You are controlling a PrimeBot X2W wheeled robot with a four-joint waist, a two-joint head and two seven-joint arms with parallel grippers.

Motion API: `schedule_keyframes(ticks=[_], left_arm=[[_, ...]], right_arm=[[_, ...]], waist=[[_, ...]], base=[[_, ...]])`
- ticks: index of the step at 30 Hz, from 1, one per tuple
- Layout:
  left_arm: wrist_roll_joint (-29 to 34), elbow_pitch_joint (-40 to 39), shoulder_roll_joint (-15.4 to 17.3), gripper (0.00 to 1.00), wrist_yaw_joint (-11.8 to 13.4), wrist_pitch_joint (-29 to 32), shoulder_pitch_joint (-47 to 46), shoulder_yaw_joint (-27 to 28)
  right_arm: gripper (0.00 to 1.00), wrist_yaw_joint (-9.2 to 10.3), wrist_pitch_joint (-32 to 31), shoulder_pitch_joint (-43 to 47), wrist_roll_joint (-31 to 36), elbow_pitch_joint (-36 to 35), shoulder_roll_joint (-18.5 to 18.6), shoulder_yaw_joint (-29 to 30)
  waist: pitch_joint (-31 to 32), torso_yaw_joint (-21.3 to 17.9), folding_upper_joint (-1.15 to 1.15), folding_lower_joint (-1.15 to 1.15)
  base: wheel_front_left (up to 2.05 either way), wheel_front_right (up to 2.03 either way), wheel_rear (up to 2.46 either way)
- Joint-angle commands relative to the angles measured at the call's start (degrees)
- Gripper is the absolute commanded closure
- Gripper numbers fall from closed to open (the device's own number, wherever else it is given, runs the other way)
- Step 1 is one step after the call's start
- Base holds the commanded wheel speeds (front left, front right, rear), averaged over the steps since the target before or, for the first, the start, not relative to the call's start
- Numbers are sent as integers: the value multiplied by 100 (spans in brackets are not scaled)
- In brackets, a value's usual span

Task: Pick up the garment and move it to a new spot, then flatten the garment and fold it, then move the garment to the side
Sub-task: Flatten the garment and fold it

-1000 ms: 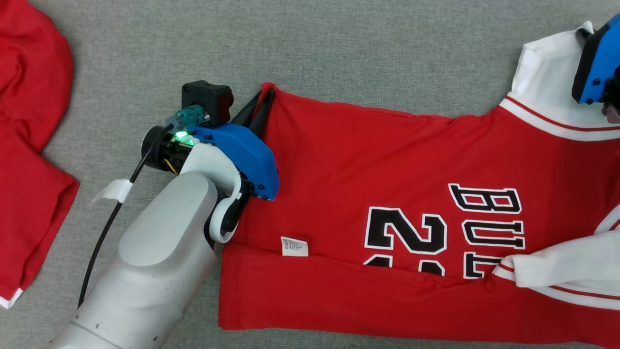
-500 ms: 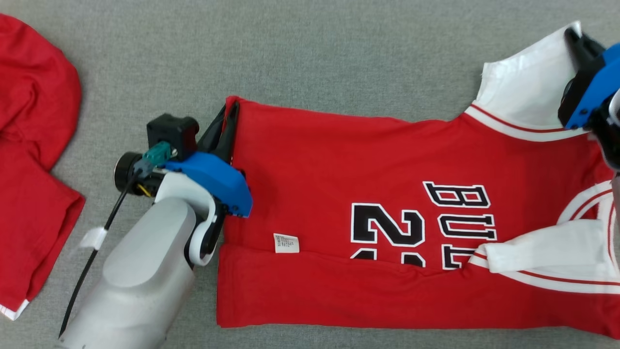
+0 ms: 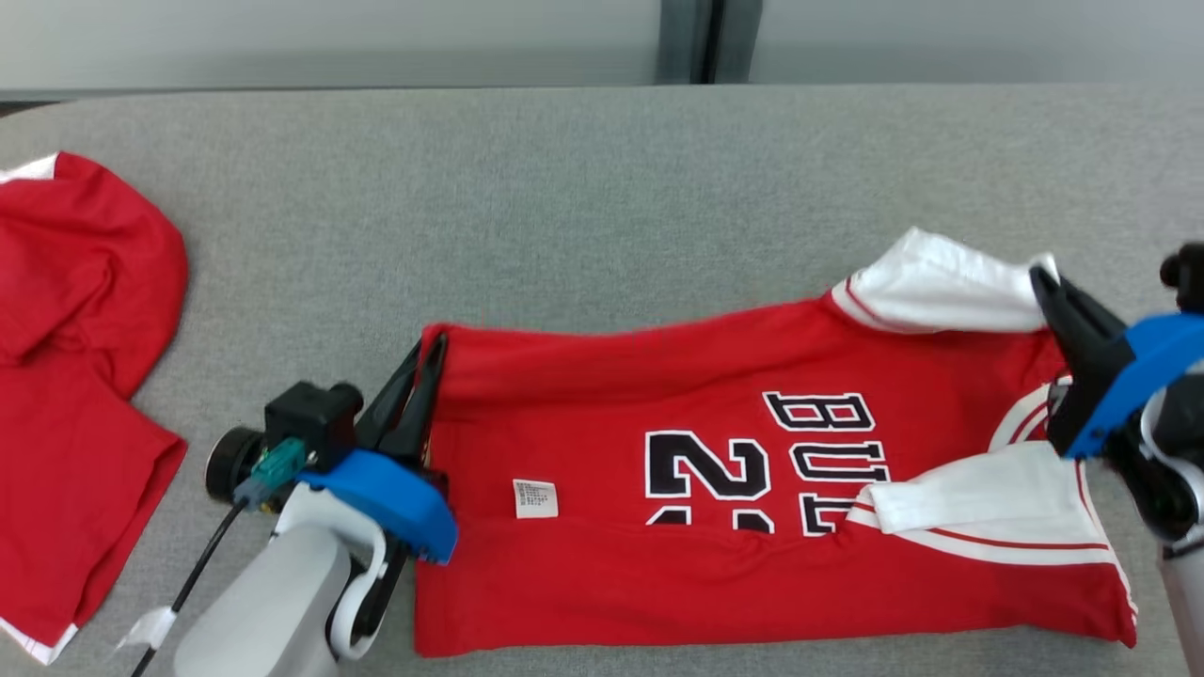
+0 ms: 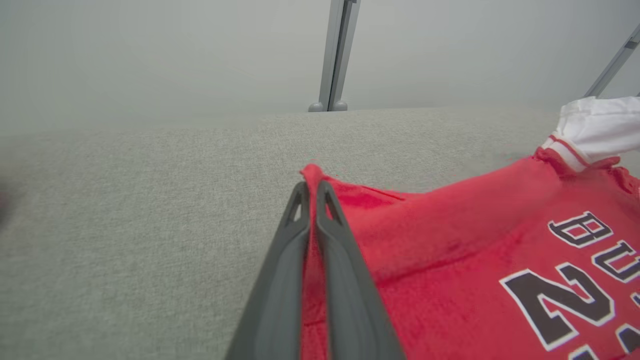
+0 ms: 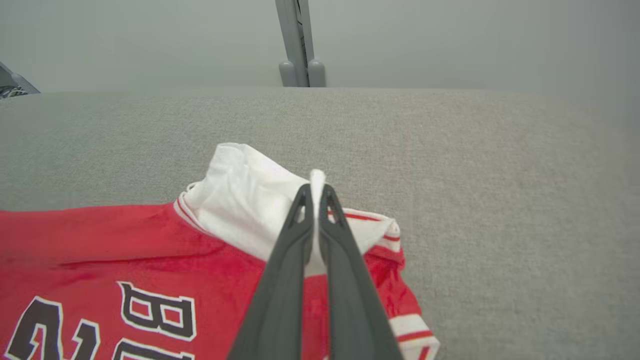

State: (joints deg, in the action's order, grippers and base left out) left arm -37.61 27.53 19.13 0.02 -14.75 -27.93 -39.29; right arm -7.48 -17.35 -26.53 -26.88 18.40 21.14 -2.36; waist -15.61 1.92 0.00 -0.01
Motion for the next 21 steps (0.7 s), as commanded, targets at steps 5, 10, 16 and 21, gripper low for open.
schedule_keyframes(ticks=[5,10,16,21], left_arm=[[30,-139,154,100,54,-45,408,139],[99,-287,240,100,145,-45,781,254],[196,-341,220,100,206,-48,1194,282],[205,-245,132,100,218,-48,1362,300]], right_arm=[[100,-3,-151,795,-1,-504,-116,263],[100,-2,-292,1413,93,-901,-346,480],[100,-3,-395,1987,206,-1270,-600,696],[100,-3,-550,2387,303,-1535,-785,822]], waist=[[299,-179,0,1],[476,-243,0,1],[645,-259,0,1],[748,-277,0,1]], base=[[0,0,0],[0,0,0],[0,0,0],[0,0,0]])
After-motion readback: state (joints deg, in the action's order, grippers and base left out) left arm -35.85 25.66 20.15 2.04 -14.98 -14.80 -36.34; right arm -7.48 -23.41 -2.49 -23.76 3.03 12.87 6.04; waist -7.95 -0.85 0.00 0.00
